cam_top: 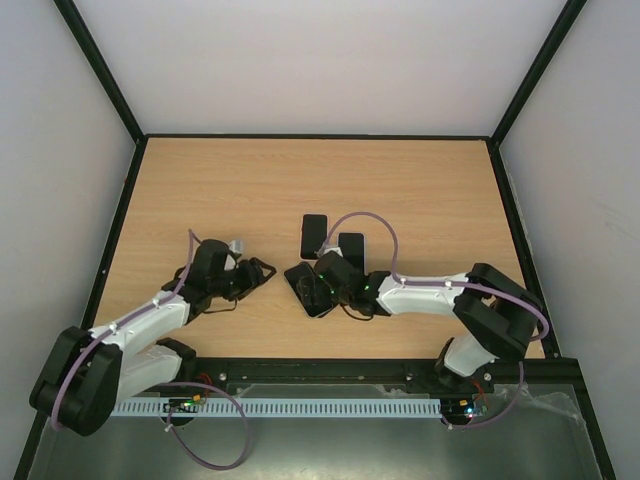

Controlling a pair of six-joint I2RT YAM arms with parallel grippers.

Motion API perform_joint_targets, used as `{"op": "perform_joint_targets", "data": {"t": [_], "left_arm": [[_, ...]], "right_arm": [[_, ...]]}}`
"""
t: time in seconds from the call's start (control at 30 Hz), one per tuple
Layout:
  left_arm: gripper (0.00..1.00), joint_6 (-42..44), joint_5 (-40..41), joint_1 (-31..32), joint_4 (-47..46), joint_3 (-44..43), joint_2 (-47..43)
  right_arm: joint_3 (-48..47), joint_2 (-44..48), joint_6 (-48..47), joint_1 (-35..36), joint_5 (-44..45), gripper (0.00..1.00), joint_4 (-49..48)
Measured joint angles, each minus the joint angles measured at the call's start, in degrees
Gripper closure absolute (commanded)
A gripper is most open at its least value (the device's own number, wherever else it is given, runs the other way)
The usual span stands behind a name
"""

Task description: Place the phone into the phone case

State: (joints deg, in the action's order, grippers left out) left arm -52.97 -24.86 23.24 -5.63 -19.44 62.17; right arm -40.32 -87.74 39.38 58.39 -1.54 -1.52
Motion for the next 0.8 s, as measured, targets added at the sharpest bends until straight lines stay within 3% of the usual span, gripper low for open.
{"op": "perform_joint_targets", "data": {"t": [0.37, 0.53, 0.67, 0.8], "left_arm": [[0.43, 1.4, 2.0, 0.0, 5.4, 0.0, -3.0], [0.47, 2.4, 2.4, 0.0, 7.2, 0.0, -3.8], [0.53, 2.6, 2.4, 0.0, 7.3, 1.1, -4.8], [0.58, 2.4, 1.3, 0.2, 6.1, 3.6, -4.8]], "right_arm": [[-0.3, -4.3, 0.7, -0.4, -4.2, 0.0, -3.3], [0.1, -4.2, 2.8, 0.0, -9.4, 0.06, -5.7], [1.3, -4.2, 6.0, 2.1, -12.8, 0.16, -9.1], [1.5, -4.2, 8.8, 4.0, -14.2, 0.4, -10.7]]}}
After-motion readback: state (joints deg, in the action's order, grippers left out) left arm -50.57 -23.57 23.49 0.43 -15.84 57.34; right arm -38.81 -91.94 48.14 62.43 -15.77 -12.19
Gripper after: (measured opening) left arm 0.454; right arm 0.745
